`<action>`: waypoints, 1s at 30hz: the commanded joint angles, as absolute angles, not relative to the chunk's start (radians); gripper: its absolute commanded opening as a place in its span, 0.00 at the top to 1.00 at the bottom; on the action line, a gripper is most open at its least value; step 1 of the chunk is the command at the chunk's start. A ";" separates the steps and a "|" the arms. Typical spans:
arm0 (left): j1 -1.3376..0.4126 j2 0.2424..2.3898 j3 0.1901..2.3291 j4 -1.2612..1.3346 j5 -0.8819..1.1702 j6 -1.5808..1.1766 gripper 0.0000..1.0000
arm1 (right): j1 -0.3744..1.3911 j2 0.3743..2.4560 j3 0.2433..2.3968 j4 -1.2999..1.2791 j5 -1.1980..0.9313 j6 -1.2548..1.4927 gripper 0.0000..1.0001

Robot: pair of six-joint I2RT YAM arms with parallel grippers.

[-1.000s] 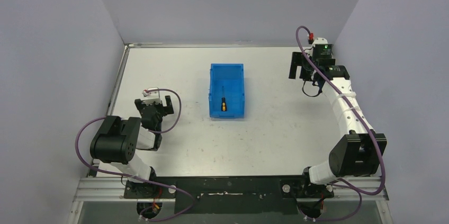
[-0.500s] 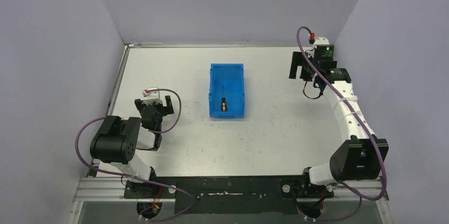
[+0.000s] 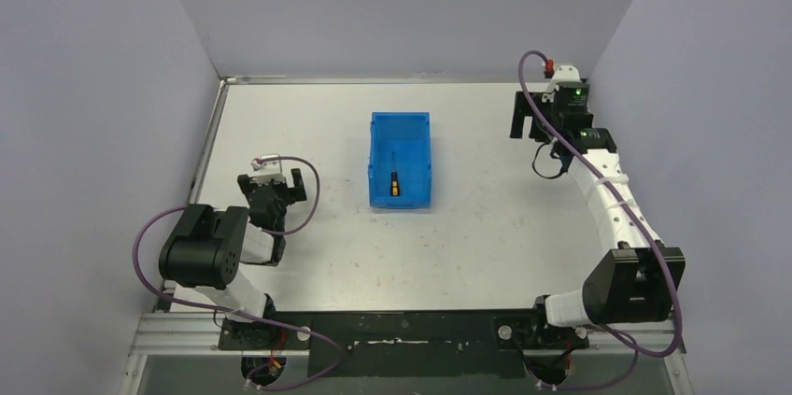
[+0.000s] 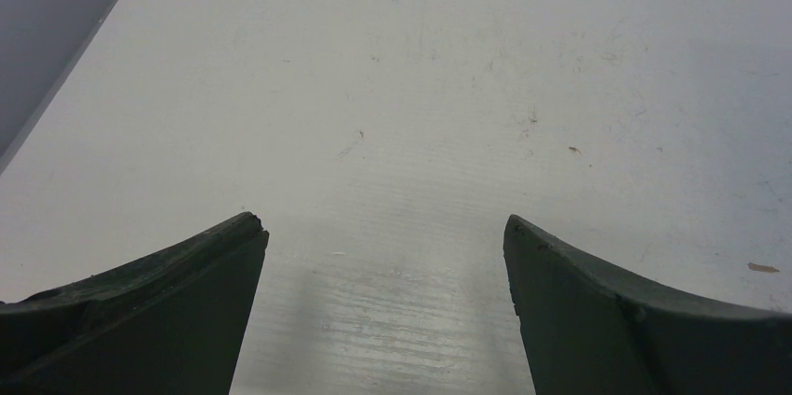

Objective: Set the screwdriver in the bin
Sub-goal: Reset both arms

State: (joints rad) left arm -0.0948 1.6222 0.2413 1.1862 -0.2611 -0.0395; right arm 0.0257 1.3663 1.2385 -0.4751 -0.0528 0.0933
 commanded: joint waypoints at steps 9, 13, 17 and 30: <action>-0.094 1.610 0.252 1.215 -0.258 -0.036 0.03 | 0.021 1.431 1.273 -0.318 -0.038 -0.013 0.00; -0.093 1.609 0.251 1.215 -0.258 -0.035 0.03 | 0.020 1.455 1.282 -0.327 -0.007 -0.020 0.00; -0.093 1.610 0.251 1.214 -0.258 -0.035 0.03 | 0.020 1.479 1.285 -0.336 0.026 0.000 0.00; -0.094 1.610 0.251 1.216 -0.258 -0.035 0.03 | 0.020 1.548 1.357 -0.337 0.009 -0.016 0.00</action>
State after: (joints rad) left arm -0.0948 1.6222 0.2413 1.1862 -0.2611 -0.0395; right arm 0.0257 1.5299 1.2888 -0.3653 0.0116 -0.0006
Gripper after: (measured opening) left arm 0.971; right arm 0.999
